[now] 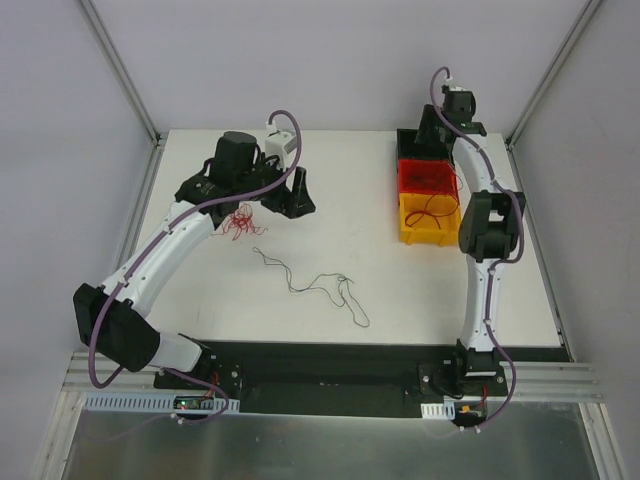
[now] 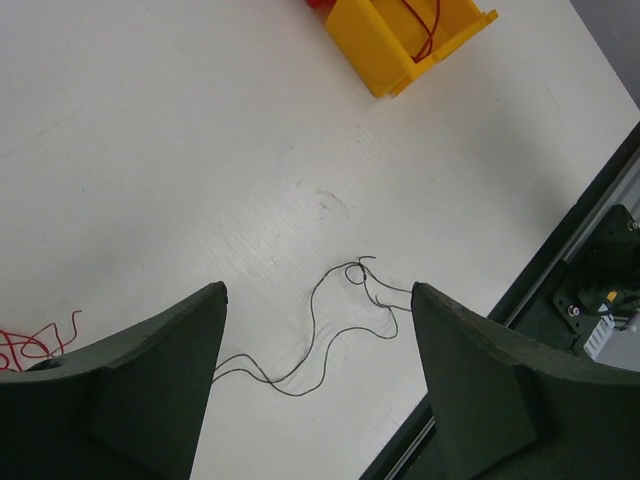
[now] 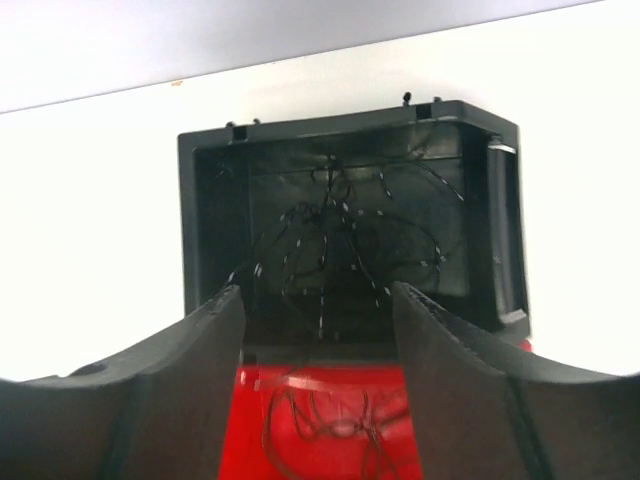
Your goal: Untangle the cables
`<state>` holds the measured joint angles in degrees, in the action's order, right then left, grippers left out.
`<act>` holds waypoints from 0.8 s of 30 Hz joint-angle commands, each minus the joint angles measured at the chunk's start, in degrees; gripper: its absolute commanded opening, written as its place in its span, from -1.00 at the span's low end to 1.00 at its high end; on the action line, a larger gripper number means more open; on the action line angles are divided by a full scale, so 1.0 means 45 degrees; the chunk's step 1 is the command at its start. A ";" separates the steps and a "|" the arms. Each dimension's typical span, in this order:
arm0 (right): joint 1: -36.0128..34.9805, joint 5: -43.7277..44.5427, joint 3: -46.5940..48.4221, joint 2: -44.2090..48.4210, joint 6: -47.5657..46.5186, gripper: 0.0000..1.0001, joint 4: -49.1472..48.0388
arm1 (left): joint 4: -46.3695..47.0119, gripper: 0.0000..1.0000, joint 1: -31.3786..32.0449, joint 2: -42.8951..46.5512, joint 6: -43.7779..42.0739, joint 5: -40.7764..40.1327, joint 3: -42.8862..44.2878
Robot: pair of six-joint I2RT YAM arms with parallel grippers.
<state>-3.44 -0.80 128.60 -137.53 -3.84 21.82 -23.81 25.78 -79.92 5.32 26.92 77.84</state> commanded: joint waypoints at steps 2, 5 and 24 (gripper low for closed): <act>-0.0678 0.1229 -0.1597 0.3957 -0.0612 0.48 0.1555 | 0.0526 0.48 -0.0045 0.0728 0.0165 0.0171 -0.0169; -0.1770 0.1544 -0.4679 0.5967 -0.0497 0.71 0.0973 | 0.0604 0.48 -0.0026 0.0826 0.0223 -0.0101 -0.0267; -0.9840 -0.0974 -1.8887 1.1774 0.0265 0.93 -0.5862 | 0.2518 0.57 -0.0026 0.4323 0.0360 -0.4401 -0.2416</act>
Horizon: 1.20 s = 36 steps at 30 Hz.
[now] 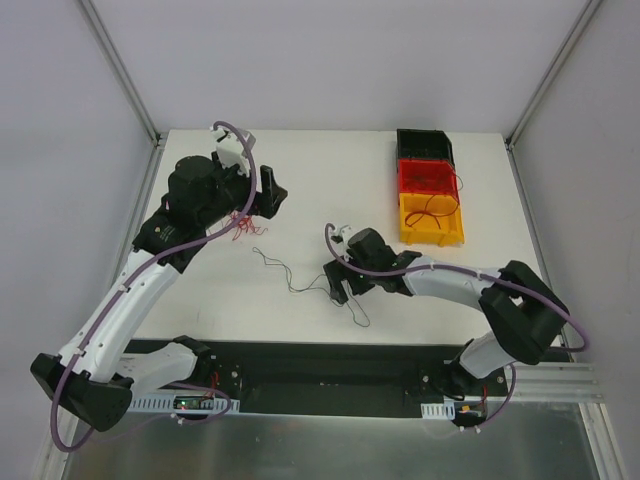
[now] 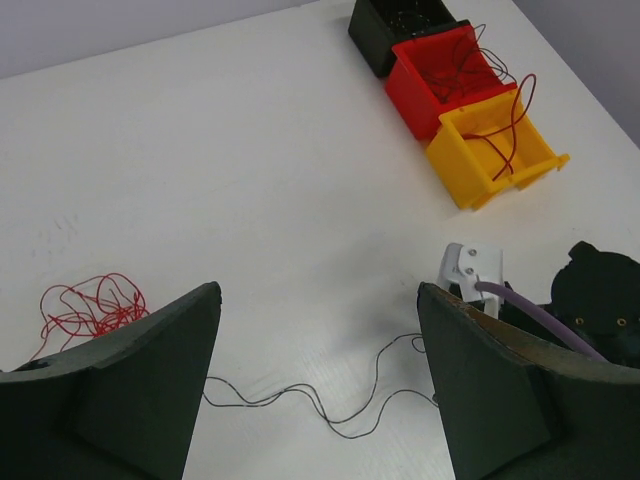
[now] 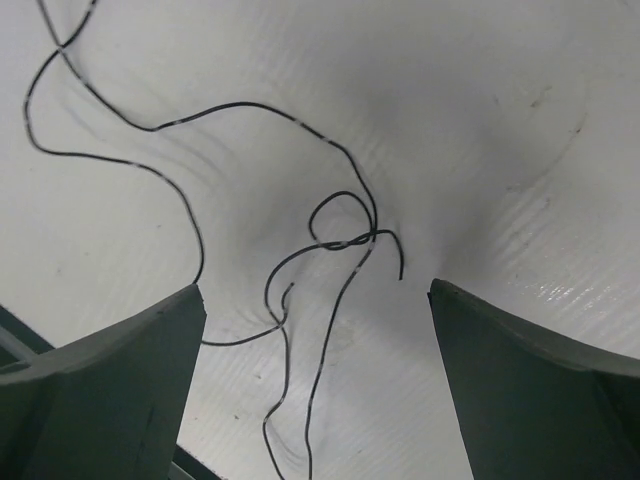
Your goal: Untangle the cables
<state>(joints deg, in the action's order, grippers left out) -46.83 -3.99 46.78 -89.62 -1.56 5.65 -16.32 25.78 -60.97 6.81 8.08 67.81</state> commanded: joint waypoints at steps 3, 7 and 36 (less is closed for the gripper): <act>-0.0666 -0.0285 -0.0865 0.1128 -0.0121 0.93 -0.2719 | 0.0892 0.59 -0.0026 -0.0083 0.0069 -0.0096 -0.0187; -0.1175 -0.0266 -0.0613 0.0524 -0.0083 0.92 -0.3247 | 0.0969 0.59 -0.0026 -0.0045 0.0167 0.0354 -0.0244; -0.2367 0.3757 0.0093 -0.1177 -0.0122 0.53 -0.2581 | 0.1087 0.64 -0.0045 -0.0241 0.0108 -0.0037 -0.0343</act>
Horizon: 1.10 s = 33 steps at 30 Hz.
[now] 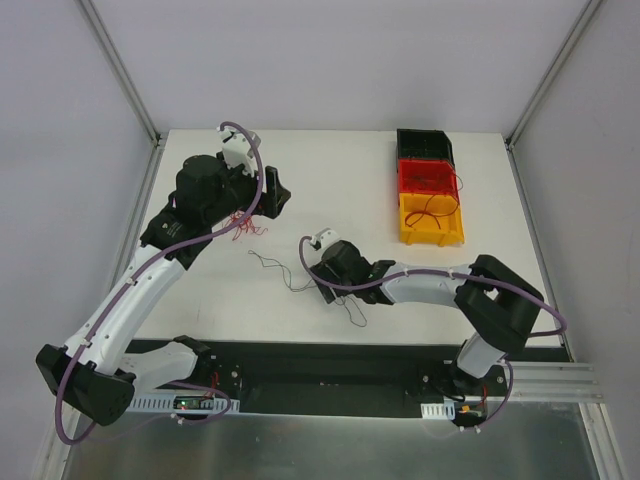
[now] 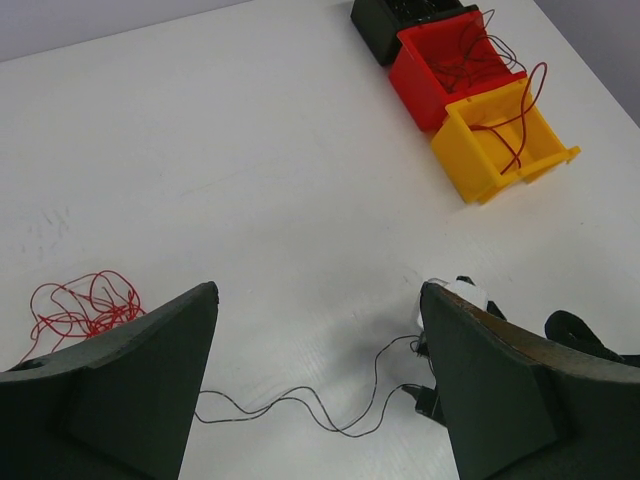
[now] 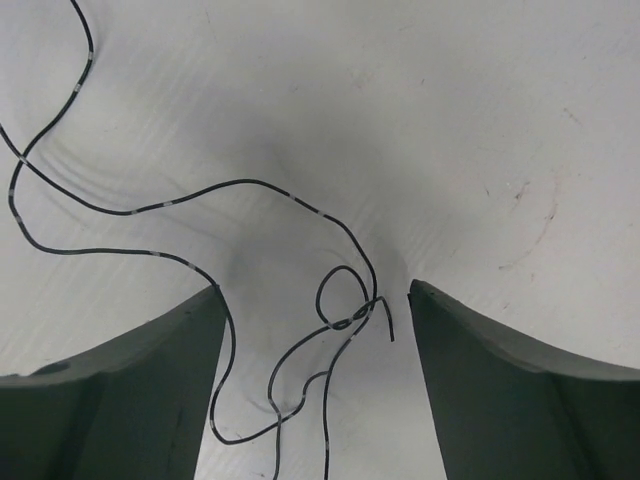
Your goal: Untangle the cables
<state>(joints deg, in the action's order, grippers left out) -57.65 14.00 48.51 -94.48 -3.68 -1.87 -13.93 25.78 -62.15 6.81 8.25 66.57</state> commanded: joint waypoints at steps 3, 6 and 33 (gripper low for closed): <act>0.0076 -0.0103 -0.0254 0.0056 0.0369 0.22 -0.1030 | 0.0577 0.64 -0.0045 0.0178 0.0070 -0.0405 -0.0163; 0.0251 -0.0279 -0.0253 0.0660 0.0466 -0.27 -0.1088 | 0.0538 0.69 -0.0045 0.0100 -0.0048 -0.1013 -0.0164; 0.8041 -0.0046 0.6983 0.4536 -0.1777 -0.99 0.4136 | 0.0421 0.78 -0.0045 -0.0642 0.0362 0.0723 0.0227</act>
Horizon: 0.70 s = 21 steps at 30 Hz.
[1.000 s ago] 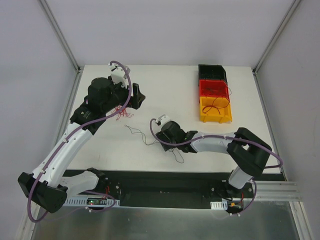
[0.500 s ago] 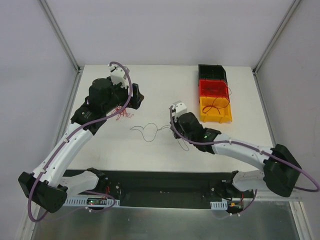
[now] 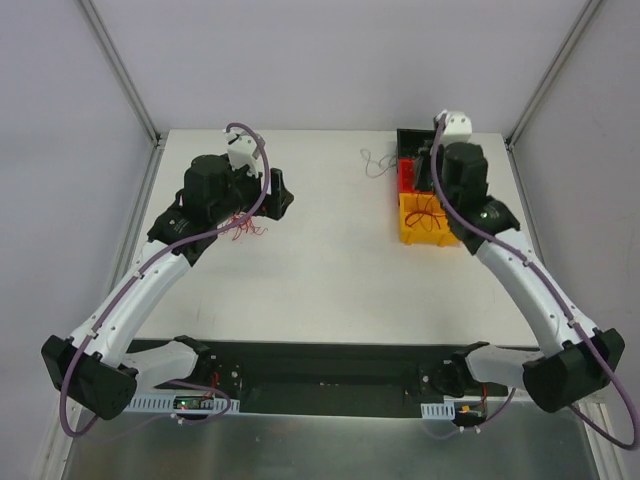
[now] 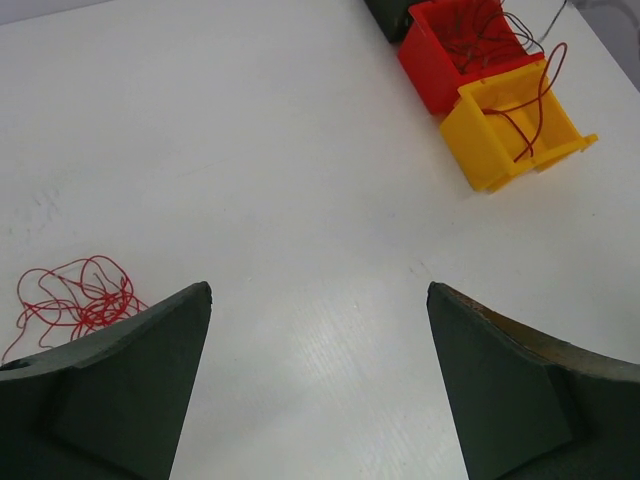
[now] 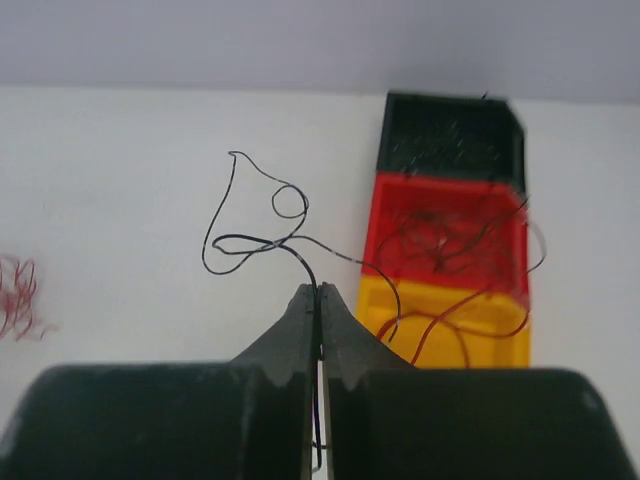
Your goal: Untangle the cables
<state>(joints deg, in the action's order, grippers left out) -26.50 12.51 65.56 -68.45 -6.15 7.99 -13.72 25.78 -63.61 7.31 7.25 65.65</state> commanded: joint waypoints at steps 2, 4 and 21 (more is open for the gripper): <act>0.1823 0.0461 0.5110 -0.2285 -0.1774 -0.99 0.3374 | 0.0372 0.90 -0.0045 -0.0394 0.0270 0.1221 0.0451; 0.2293 0.0850 0.6325 -0.3127 -0.2321 -0.99 0.4023 | 0.0372 0.93 -0.0045 -0.0453 0.0173 0.1144 0.0490; 0.3994 0.1558 1.1893 -0.8713 -0.7224 -1.00 0.6525 | 0.0509 0.82 -0.0026 -0.0454 0.0543 0.1750 0.0373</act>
<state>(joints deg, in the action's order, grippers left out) -9.19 19.75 113.82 -103.50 -30.13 33.58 -13.74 25.78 -66.35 9.17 14.35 65.71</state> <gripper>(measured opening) 0.019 0.921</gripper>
